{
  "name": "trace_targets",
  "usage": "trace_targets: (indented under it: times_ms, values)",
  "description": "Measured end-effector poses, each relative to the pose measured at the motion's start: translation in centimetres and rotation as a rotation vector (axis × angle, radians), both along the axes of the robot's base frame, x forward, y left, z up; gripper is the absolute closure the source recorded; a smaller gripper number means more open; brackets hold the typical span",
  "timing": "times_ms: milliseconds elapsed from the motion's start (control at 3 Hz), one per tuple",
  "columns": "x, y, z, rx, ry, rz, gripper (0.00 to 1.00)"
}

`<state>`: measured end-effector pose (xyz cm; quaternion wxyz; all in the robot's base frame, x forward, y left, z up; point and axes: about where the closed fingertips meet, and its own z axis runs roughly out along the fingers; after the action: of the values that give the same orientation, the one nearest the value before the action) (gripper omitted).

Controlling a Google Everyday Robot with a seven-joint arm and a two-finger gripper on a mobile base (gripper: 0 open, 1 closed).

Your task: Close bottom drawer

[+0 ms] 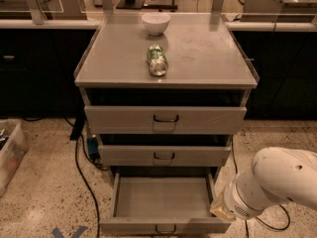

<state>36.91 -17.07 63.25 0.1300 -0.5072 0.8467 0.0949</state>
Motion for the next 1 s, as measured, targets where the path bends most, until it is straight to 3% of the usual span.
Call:
trace_targets:
  times_ms: [333, 667, 1000]
  values:
    - [-1.1, 0.5, -3.7, 0.010, 0.017, -0.035, 1.00]
    - [-2.4, 1.6, -10.9, 0.011, 0.070, -0.089, 1.00]
    - [-1.7, 2.6, -16.4, 0.033, 0.108, -0.152, 1.00]
